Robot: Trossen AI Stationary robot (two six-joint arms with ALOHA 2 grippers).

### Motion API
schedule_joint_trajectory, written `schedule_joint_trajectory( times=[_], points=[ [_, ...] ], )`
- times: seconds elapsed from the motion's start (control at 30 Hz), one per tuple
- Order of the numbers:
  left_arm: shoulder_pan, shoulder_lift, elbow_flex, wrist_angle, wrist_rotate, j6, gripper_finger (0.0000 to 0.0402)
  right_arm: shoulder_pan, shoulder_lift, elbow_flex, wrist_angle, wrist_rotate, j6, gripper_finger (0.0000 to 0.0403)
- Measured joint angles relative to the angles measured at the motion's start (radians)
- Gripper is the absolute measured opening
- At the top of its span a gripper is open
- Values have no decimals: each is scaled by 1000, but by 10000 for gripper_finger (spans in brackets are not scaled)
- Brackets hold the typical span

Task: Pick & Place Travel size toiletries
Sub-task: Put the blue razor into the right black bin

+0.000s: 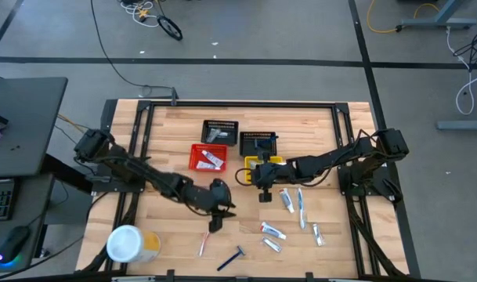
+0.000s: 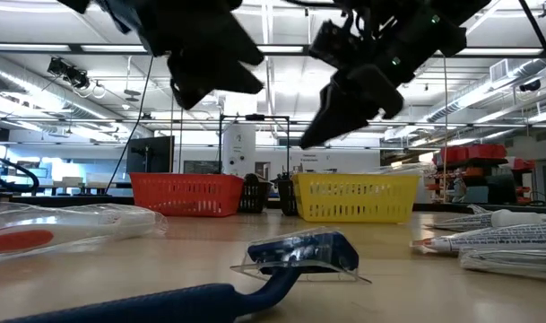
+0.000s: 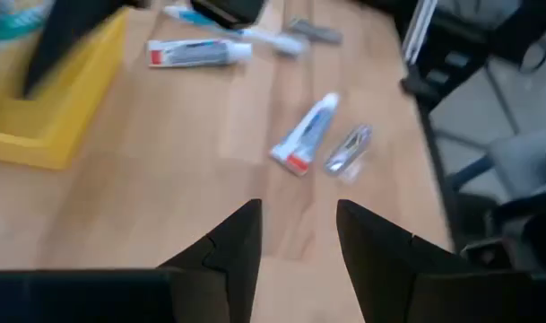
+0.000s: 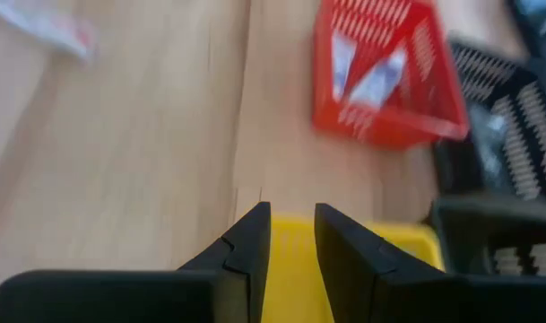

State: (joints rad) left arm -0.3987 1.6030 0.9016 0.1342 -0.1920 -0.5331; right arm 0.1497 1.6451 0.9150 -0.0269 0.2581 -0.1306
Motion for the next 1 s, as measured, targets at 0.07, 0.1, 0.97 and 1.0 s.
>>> schedule_joint_trajectory(
  times=[0.07,0.1,0.97,1.0],
  points=[
    [-45,19,0,39,-52,-56,153,0,0,0,48,0,-28,99],
    [-65,40,1,83,-70,-78,153,0,0,0,66,-1,-41,99],
    [-314,510,698,-681,-192,-497,153,-18,0,0,59,1,-283,99],
    [-317,515,698,-659,-180,-523,153,-21,0,0,53,1,-295,99]
  ],
)
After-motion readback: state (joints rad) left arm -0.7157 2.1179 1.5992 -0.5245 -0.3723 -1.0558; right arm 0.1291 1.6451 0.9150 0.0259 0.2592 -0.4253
